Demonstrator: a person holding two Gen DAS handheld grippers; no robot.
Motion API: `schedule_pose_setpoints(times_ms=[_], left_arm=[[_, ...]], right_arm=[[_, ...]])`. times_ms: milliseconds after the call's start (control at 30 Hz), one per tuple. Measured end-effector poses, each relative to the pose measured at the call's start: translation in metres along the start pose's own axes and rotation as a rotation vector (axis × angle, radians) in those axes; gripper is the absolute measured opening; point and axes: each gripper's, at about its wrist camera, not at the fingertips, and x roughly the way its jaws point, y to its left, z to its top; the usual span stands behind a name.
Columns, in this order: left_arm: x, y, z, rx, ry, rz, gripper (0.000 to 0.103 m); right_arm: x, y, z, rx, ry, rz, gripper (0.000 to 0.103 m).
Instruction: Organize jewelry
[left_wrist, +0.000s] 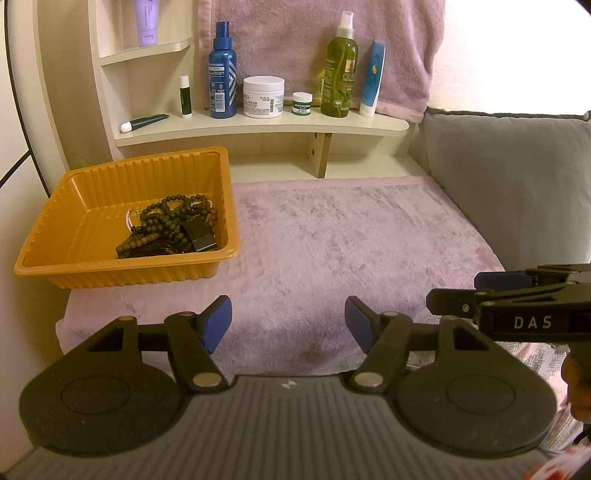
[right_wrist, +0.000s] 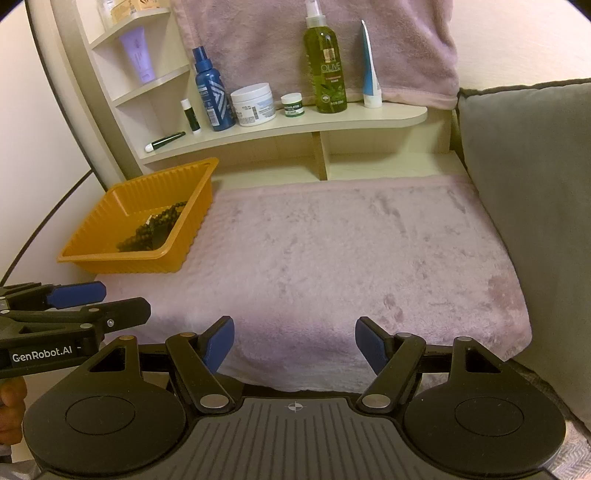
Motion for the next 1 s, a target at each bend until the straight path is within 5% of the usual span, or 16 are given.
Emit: schedule_pose_setpoints(times_ms=[1000], left_arm=[[-0.0015,0.0011,0.0033,-0.003,-0.006,-0.001,0.065]], right_arm=[[0.0008,0.0047,0.0025,-0.007,0.000,-0.003,0.072]])
